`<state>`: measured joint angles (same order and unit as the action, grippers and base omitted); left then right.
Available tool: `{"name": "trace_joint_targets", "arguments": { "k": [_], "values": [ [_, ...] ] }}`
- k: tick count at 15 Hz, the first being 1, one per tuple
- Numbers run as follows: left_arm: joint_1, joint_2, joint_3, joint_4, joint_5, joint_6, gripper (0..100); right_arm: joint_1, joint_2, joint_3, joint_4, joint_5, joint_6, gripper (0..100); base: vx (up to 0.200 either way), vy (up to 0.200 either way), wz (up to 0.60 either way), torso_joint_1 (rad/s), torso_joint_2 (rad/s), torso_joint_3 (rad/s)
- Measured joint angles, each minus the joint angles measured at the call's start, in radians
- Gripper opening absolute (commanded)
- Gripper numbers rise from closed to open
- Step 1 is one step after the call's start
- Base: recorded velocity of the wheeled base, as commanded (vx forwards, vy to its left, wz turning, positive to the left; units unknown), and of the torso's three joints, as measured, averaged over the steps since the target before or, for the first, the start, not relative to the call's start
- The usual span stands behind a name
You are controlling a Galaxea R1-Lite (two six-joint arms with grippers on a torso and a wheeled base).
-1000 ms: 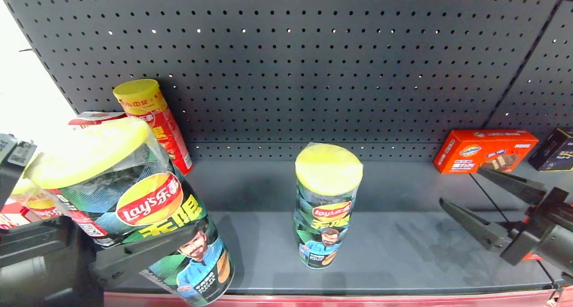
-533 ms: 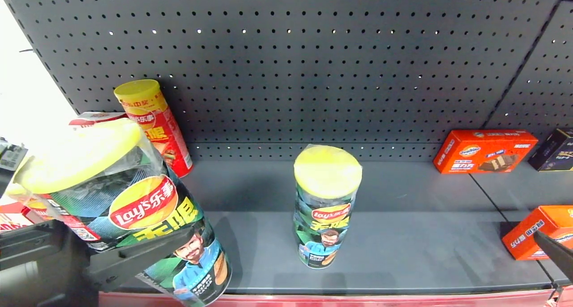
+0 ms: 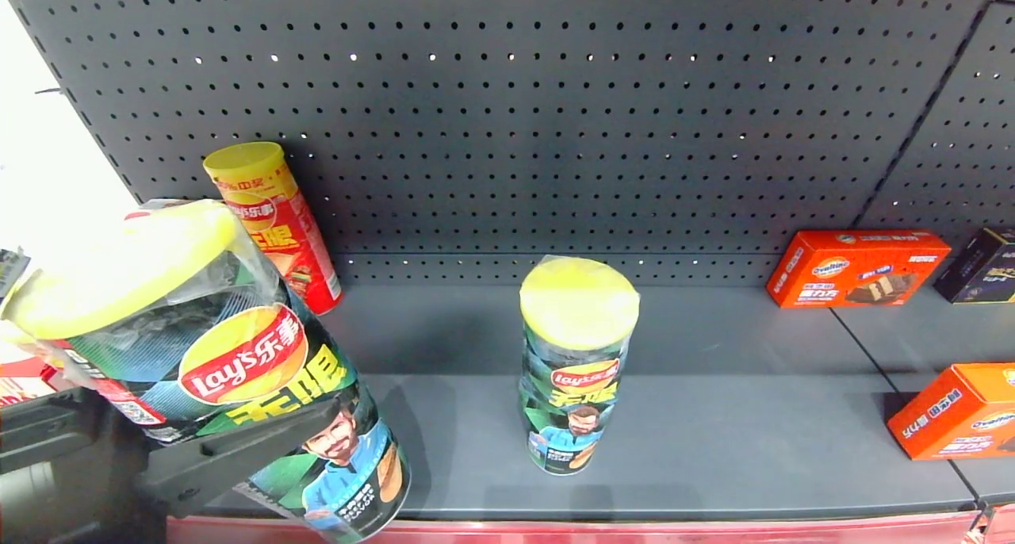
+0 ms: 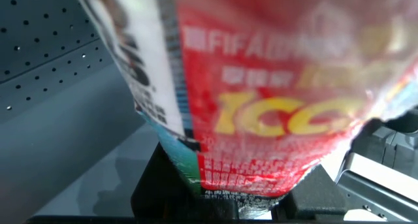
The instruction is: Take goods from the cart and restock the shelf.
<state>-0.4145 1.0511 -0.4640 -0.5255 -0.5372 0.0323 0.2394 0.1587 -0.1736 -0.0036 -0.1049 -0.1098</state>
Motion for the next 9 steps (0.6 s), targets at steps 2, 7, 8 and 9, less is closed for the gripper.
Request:
{"name": "trace_joint_targets", "arguments": {
  "k": [2,7,8,9],
  "values": [
    [0.000,-0.001,0.002,0.000,0.000,0.000,0,-0.003,-0.034,0.039,-0.004,-0.011,-0.002,100,0.000,0.000,0.00,0.000,0.00,0.000],
    [0.000,-0.001,0.000,0.001,0.001,0.000,0,-0.002,-0.058,0.162,-0.069,-0.036,-0.003,100,0.000,0.000,0.00,0.000,0.00,0.000],
    [0.000,-0.001,0.002,0.001,0.001,0.000,0,-0.002,-0.059,0.168,-0.069,-0.043,-0.002,100,0.000,0.000,0.00,0.000,0.00,0.000],
    [0.000,-0.001,0.001,0.001,0.002,0.000,0,-0.002,-0.060,0.169,-0.068,-0.044,0.001,100,0.000,0.000,0.00,0.000,0.00,0.000]
  ]
}}
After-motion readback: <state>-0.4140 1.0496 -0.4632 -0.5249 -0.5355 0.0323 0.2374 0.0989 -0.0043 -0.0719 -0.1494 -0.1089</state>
